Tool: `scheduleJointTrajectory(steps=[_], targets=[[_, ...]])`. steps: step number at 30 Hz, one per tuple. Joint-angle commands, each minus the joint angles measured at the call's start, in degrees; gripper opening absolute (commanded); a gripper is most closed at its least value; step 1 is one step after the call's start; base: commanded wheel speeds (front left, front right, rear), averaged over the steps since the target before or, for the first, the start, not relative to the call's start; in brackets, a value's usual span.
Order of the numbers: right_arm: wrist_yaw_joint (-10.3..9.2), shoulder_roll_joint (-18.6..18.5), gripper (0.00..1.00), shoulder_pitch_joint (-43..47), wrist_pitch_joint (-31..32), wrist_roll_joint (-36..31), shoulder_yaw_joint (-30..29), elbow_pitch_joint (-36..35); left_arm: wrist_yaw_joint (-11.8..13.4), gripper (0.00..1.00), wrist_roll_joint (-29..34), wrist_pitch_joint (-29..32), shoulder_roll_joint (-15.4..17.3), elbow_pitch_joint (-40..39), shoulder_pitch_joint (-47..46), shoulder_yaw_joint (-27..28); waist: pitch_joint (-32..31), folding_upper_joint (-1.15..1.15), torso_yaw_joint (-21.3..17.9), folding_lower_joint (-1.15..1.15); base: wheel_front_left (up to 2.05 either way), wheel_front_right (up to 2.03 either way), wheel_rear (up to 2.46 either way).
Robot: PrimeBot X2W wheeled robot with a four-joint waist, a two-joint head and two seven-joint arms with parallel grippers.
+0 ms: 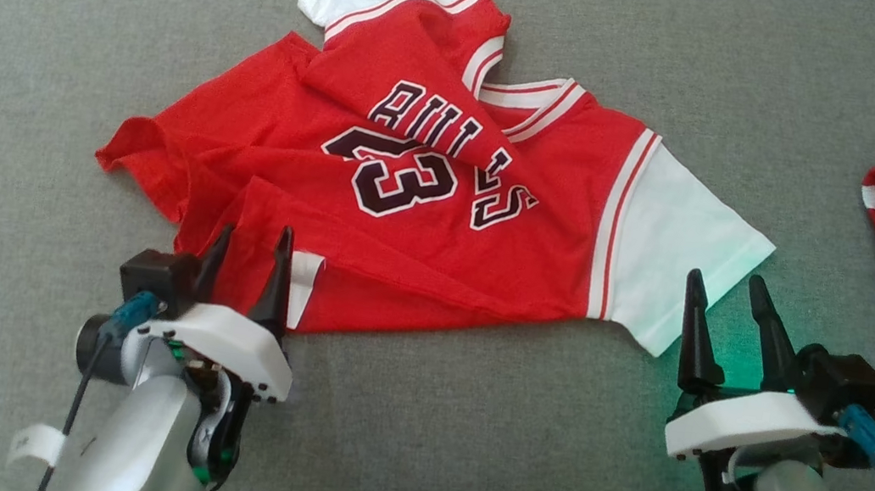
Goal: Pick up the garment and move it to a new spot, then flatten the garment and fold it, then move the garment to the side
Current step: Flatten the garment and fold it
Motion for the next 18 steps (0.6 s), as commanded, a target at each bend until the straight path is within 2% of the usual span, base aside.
scheduleJointTrajectory(steps=[1,3,5,6,7,9,10,15,18], targets=[[0.37,-0.11,1.00,-1.35,-0.22,0.36,1.50,-1.26,-0.10,0.95,0.40,-0.70,0.80,-2.11,-1.97,1.40,-0.08,0.00,0.06,0.00,0.00,0.00,0.00],[0.37,-0.11,1.00,-1.32,-0.22,0.36,1.50,-1.08,-0.15,0.85,0.51,-0.70,0.80,-2.22,-1.78,1.14,-0.24,0.00,0.10,0.00,0.00,0.00,0.00],[0.37,-0.11,1.00,-1.28,-0.22,0.37,1.55,-0.93,-0.08,0.85,0.69,-0.70,0.80,-1.91,-1.61,0.79,-0.42,0.00,0.11,0.00,0.00,0.00,0.00],[0.37,-0.11,1.00,-1.23,-0.22,0.42,1.62,-0.88,-0.10,0.77,0.76,-0.70,0.80,-1.59,-1.54,0.48,-0.58,0.00,0.07,0.00,0.00,0.00,0.00],[0.37,-0.11,1.00,-1.22,-0.22,0.42,1.62,-0.87,-0.08,0.74,0.76,-0.70,0.80,-1.55,-1.56,0.44,-0.64,0.00,0.07,0.00,0.00,0.00,0.00],[0.37,-0.11,1.00,-1.19,-0.22,0.40,1.61,-0.87,-0.01,0.60,1.01,-0.70,0.80,-1.47,-1.59,0.32,-0.76,0.00,0.04,0.00,0.00,0.00,0.00],[0.37,-0.11,1.00,-1.20,-0.22,0.38,1.58,-0.85,-0.01,0.49,1.11,-0.70,0.80,-1.41,-1.63,0.32,-0.81,0.00,0.02,0.00,0.00,0.00,0.00],[0.37,-0.11,1.00,-1.14,-0.22,0.36,1.66,-0.82,0.62,0.48,2.01,-0.70,0.80,-0.17,-1.94,0.58,-1.01,0.00,-0.21,0.00,0.00,0.00,0.00],[0.37,-0.11,1.00,-1.03,-0.22,0.50,1.75,-0.93,1.38,0.43,2.55,-0.70,0.80,1.79,-2.38,0.70,-1.09,0.00,-0.46,0.00,0.00,0.00,0.00]])
